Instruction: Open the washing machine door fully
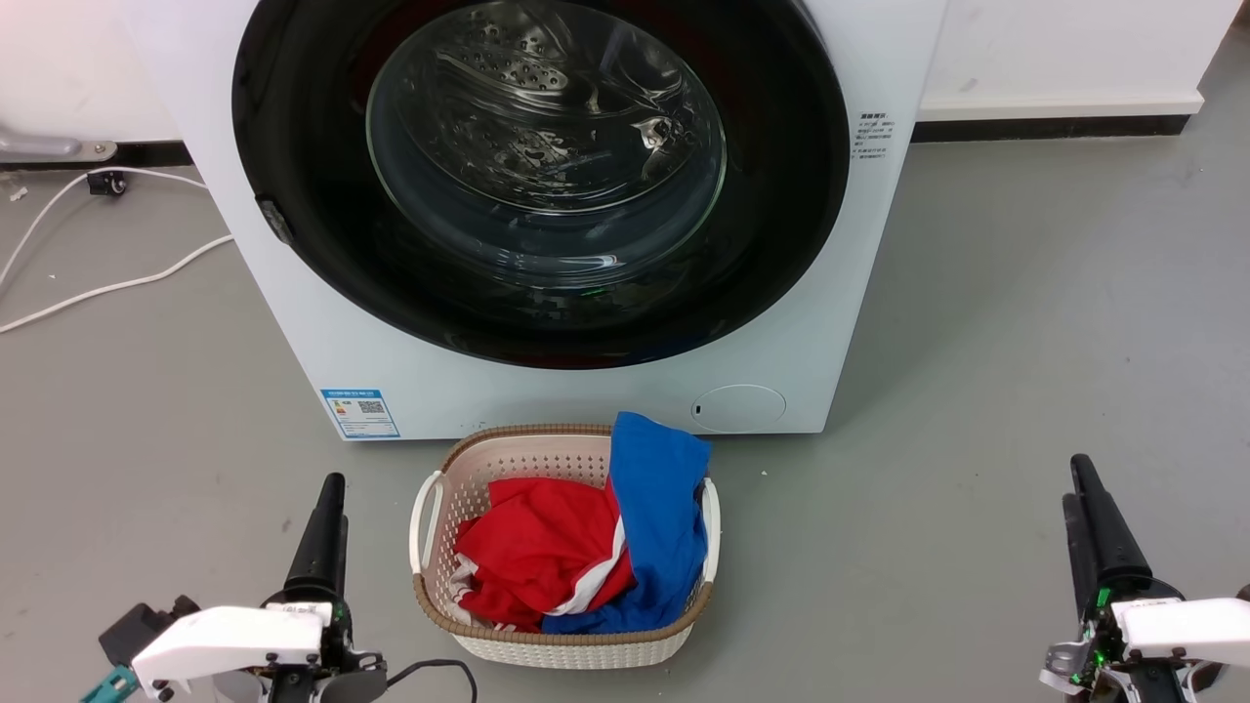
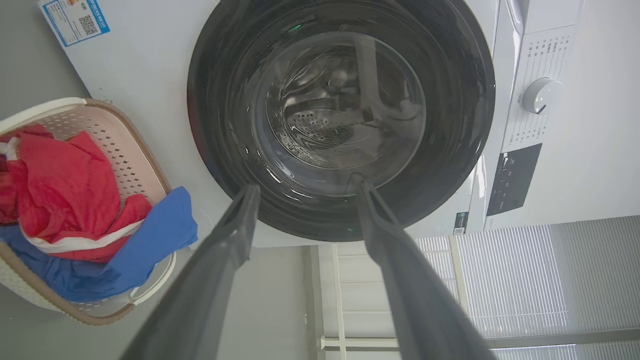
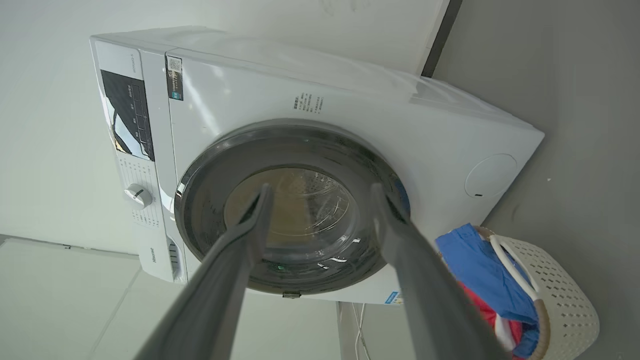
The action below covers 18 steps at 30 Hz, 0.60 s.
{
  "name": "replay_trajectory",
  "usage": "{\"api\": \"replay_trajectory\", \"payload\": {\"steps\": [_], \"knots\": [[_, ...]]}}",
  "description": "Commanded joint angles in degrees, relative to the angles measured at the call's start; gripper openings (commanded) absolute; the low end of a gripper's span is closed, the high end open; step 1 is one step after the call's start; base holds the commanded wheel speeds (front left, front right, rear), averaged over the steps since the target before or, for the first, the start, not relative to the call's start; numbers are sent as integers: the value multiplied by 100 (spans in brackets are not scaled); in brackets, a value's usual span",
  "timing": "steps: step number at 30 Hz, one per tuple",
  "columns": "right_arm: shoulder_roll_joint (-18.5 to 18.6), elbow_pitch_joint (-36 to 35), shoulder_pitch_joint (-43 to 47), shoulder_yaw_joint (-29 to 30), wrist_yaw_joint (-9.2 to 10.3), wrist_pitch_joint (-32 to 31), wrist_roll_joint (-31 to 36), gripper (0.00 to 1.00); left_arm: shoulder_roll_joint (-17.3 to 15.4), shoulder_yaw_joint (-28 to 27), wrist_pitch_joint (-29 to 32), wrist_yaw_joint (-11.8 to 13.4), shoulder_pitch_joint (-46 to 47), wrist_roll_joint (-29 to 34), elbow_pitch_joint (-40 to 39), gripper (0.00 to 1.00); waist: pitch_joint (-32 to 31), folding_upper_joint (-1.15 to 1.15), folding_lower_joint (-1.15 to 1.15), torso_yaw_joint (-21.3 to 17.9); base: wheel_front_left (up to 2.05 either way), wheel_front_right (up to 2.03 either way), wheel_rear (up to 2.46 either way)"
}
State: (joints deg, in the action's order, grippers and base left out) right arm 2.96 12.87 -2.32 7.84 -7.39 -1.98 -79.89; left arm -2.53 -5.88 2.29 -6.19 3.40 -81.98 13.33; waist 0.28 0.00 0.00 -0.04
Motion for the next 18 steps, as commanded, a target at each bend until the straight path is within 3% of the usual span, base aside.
{"api": "replay_trajectory", "payload": {"steps": [1, 18], "knots": [[16, -187, -41, 34, -3, 67, 274, 100, -18, 17, -65, 57, 58, 265, -187, 100, 2, 0, 0, 0, 0, 0, 0], [12, -895, 207, -136, -6, 453, 2568, 100, -24, 429, -461, 569, -32, 2506, -660, 100, 18, 0, 0, 9, 0, 0, 0]]}}
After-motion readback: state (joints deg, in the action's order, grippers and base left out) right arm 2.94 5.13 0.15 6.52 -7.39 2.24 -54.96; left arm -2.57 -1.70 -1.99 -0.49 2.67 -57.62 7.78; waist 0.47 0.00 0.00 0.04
